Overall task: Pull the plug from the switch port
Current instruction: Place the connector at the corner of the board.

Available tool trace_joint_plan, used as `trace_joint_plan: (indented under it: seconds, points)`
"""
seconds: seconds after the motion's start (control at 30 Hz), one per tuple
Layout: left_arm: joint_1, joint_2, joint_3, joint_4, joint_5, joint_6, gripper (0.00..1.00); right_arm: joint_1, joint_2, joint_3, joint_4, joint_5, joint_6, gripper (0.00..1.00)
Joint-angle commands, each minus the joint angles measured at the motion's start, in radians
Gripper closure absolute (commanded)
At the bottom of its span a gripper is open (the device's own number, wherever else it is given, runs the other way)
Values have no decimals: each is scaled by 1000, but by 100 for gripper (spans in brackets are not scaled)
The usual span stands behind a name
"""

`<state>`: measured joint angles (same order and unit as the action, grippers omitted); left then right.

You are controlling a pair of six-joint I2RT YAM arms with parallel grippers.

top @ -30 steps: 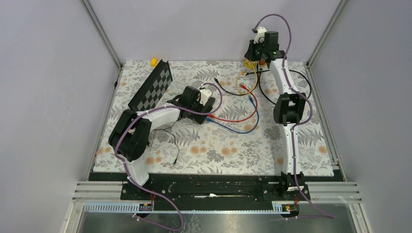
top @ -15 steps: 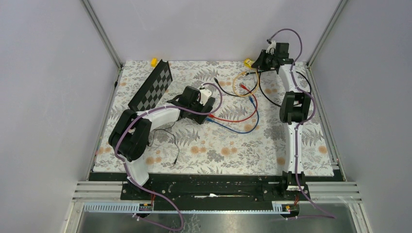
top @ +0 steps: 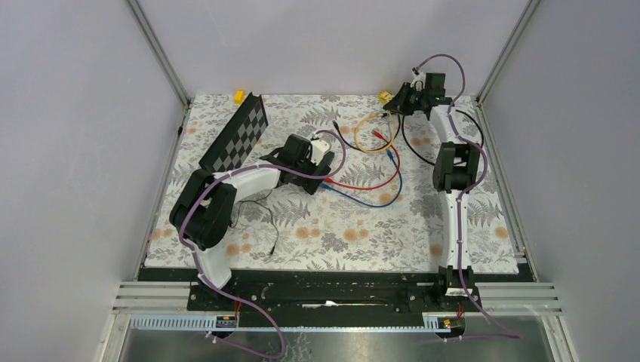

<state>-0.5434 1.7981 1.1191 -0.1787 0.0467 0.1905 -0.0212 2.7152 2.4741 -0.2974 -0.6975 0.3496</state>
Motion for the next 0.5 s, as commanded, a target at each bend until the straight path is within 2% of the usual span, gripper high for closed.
trace_joint_plan:
  seconds: [0.0,0.13,0.3,0.4,0.47]
  points:
    - [5,8,20,-3,14,-3,1,17,18,22,45,-36,27,79]
    - [5,3,18,-7,11,1,1,17,22,58,26,17,-25,75]
    - [5,5,21,-9,10,0,1,17,-2,96,13,78,-74,66]
    - [6,8,28,-14,5,1,1,17,-26,103,0,93,-91,55]
    - [6,8,29,-18,1,4,1,16,-41,102,-10,99,-100,42]
